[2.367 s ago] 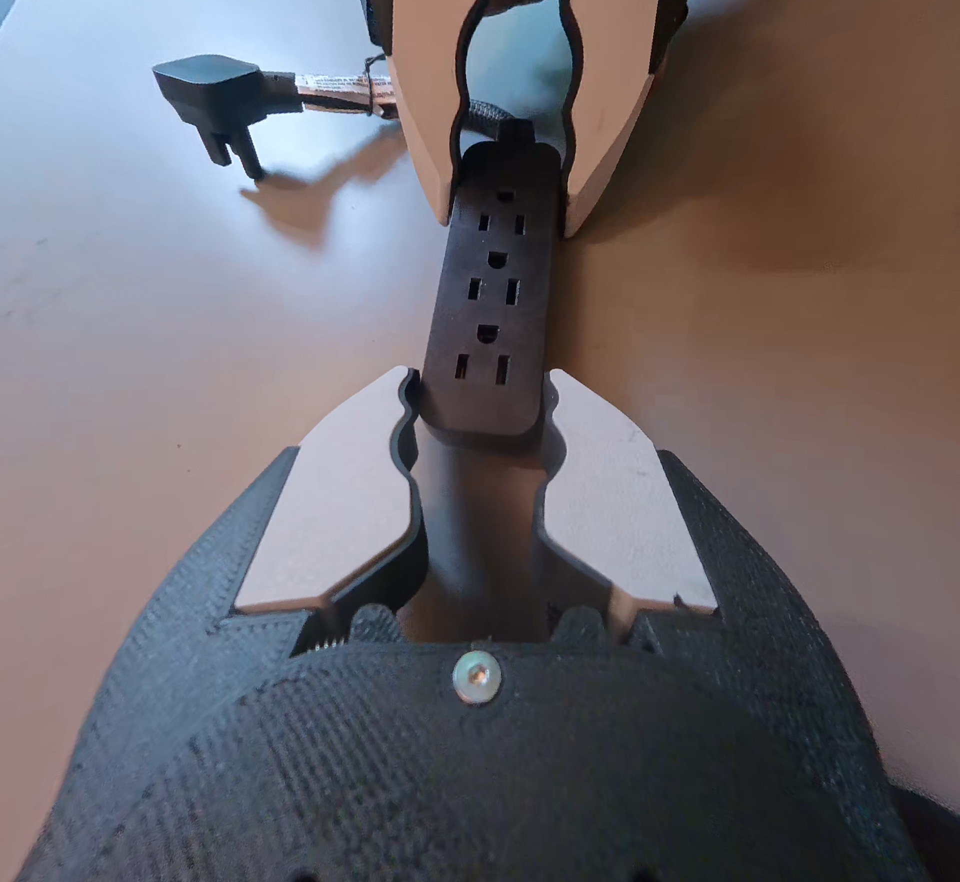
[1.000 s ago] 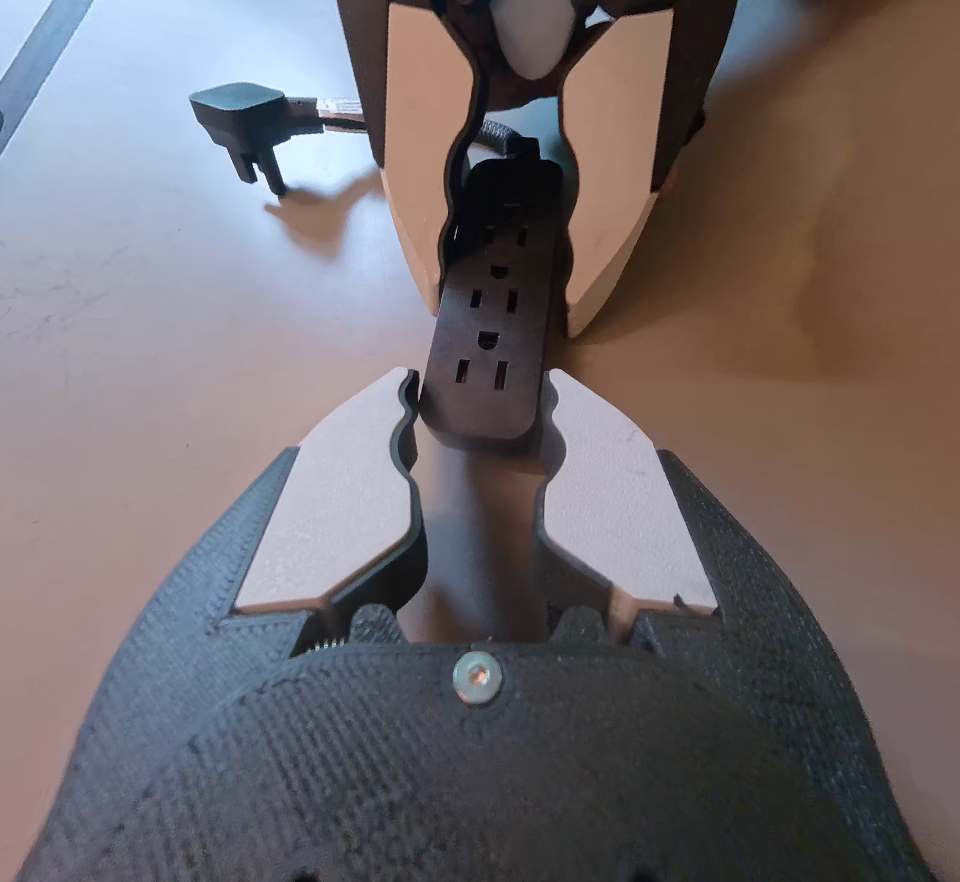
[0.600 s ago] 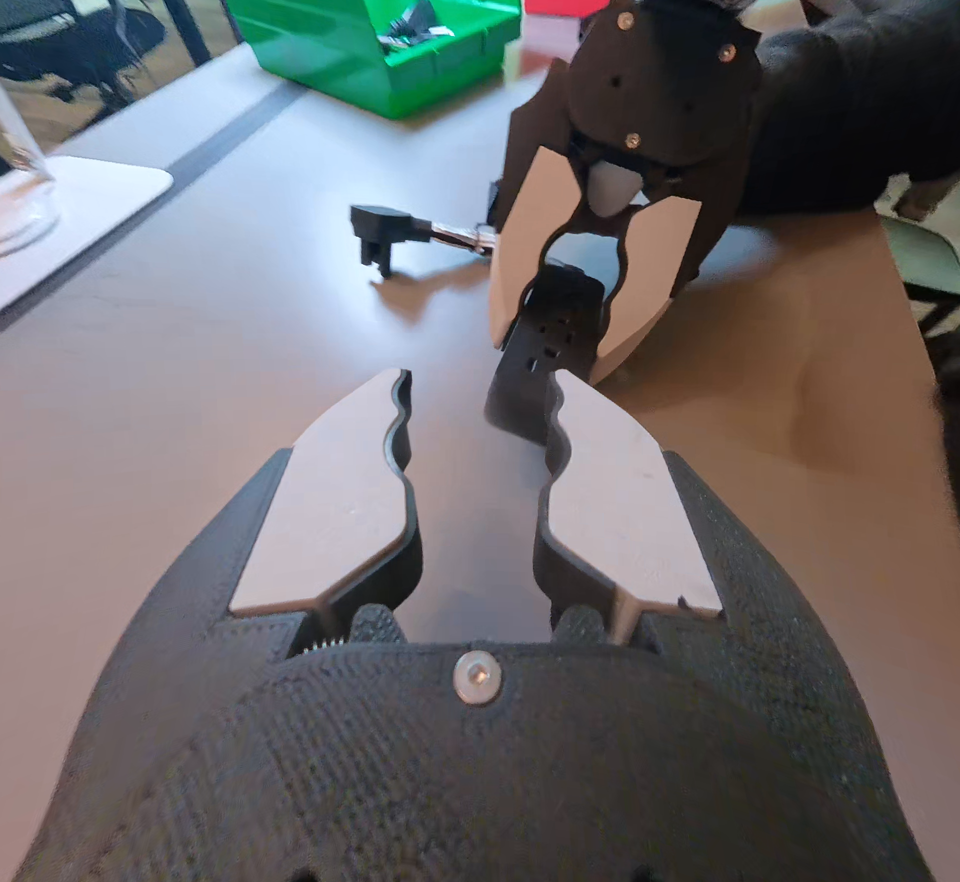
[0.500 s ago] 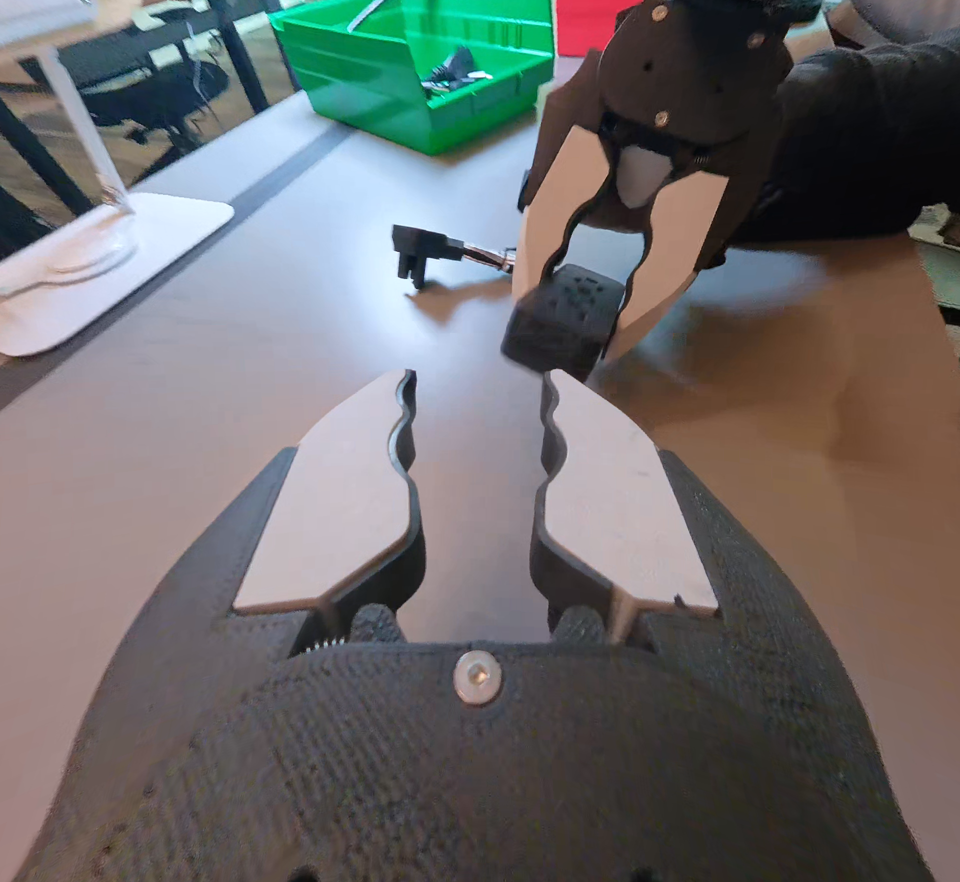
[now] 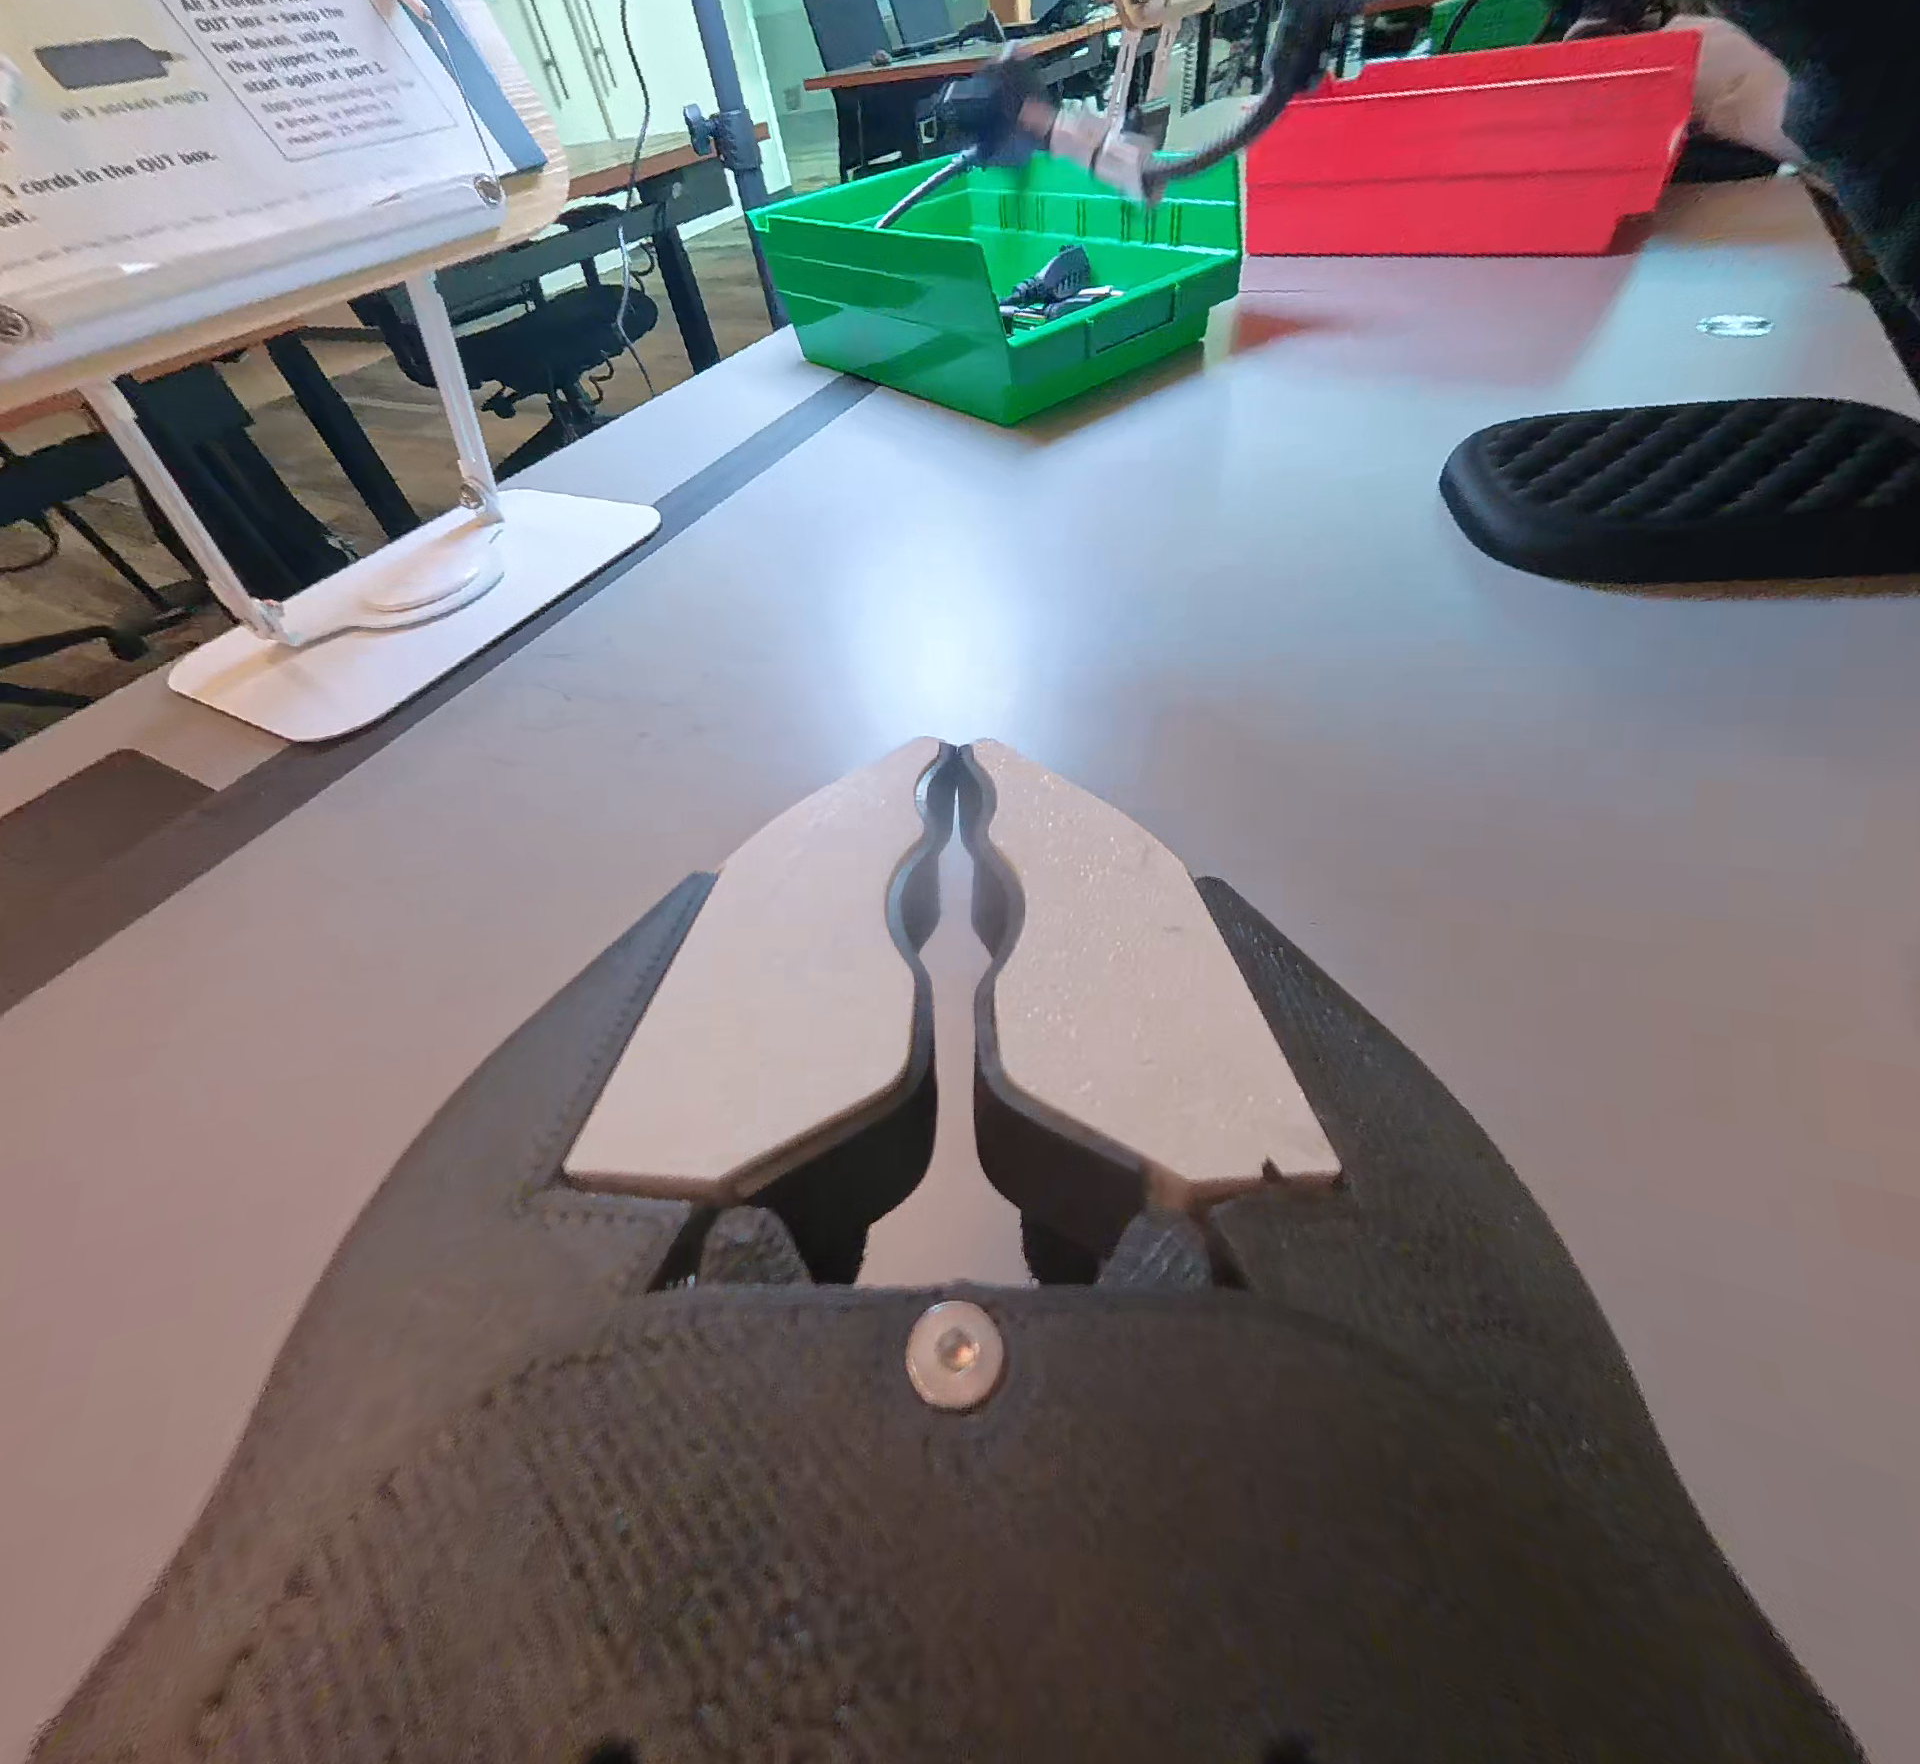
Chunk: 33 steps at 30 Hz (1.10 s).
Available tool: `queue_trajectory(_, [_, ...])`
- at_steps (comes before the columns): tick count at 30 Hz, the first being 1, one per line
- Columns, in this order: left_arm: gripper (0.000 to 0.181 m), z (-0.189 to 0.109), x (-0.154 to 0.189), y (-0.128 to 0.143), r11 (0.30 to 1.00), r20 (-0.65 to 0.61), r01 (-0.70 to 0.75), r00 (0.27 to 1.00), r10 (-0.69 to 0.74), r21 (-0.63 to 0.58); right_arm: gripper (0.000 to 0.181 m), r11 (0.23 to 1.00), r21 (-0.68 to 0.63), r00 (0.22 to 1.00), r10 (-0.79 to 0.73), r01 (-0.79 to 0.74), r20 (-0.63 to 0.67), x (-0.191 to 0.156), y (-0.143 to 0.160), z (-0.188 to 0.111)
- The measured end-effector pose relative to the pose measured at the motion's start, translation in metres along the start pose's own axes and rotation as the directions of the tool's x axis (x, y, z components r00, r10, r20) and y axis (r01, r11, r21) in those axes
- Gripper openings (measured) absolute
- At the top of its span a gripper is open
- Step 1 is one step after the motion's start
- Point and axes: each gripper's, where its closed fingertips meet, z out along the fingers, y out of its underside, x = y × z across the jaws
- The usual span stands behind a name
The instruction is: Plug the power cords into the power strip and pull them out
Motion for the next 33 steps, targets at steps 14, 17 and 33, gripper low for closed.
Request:
queue_trajectory(14, [0.0, 0.004, 0.005, 0.01, 0.998, -0.001, -0.03, 1.0, 0.03, -0.062, 0.044, 0.683, -0.651, 0.902, -0.431, 0.33, 0.005, 0.195, 0.154, 0.006])
queue_trajectory(17, [0.0, 0.006, 0.003, 0.015, 0.997, -0.003, -0.013, 1.0, 0.013, -0.076, 0.044, 0.589, -0.739, 0.89, -0.455, 0.327, 0.032, 0.224, 0.202, 0.014])
queue_trajectory(33, [0.025, 0.002, -0.014, 0.023, 0.988, 0.043, 0.088, 0.996, -0.084, -0.127, 0.08, 0.876, -0.448, 0.967, 0.07, -0.177, -0.245, 0.2, 0.206, 0.014])
